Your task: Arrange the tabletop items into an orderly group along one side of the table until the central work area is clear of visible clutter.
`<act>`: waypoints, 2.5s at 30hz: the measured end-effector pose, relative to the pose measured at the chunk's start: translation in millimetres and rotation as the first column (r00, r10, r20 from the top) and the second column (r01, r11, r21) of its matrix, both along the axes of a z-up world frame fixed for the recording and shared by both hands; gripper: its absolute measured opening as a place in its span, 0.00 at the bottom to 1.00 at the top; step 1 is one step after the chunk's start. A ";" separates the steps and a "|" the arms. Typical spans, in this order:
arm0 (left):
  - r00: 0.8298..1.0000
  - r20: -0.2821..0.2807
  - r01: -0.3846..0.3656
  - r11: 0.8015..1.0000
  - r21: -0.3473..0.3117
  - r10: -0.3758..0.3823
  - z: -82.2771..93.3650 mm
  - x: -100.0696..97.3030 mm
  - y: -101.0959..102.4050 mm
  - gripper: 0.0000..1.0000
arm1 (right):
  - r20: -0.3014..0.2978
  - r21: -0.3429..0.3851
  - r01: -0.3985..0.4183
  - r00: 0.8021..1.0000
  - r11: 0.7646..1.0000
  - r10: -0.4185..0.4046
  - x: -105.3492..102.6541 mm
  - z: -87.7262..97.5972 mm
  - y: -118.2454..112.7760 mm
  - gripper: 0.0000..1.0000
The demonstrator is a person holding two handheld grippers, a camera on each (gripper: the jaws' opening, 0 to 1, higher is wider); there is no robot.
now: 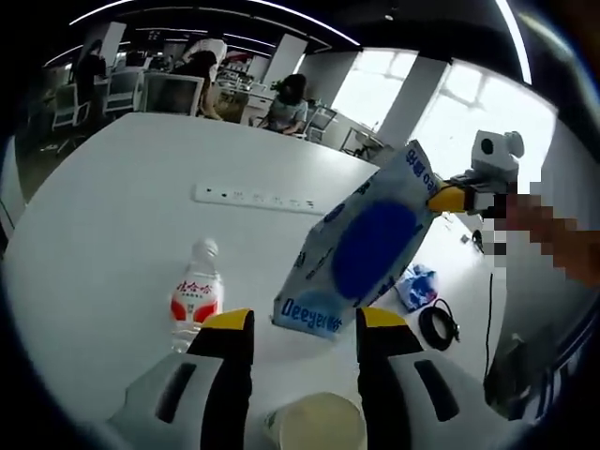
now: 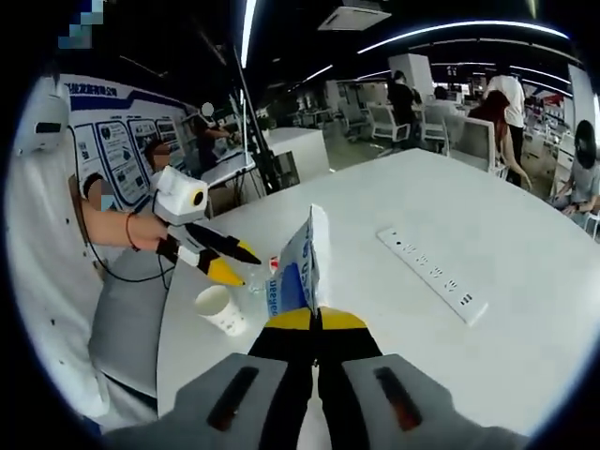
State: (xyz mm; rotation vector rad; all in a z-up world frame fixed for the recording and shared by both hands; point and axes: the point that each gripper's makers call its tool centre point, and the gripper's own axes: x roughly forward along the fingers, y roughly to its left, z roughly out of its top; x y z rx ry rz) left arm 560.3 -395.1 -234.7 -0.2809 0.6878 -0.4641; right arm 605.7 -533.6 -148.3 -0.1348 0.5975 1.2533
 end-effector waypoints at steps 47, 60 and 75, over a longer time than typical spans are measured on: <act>0.992 0.083 0.099 0.994 -0.040 -0.095 50.6 20.4 -58.2 0.00 | -0.161 0.382 0.469 0.882 0.796 -0.443 -29.3 52.9 -64.6 0.00; 0.987 -0.029 0.158 0.984 0.082 -0.156 31.1 13.2 -47.3 0.00 | -0.247 0.287 0.639 0.769 0.713 -0.590 -40.1 11.3 -61.2 0.00; 0.969 -0.156 0.213 0.965 0.153 -0.189 -12.7 13.2 -44.5 0.00 | -0.336 0.085 0.779 0.609 0.621 -0.719 -40.3 -63.3 -69.2 0.00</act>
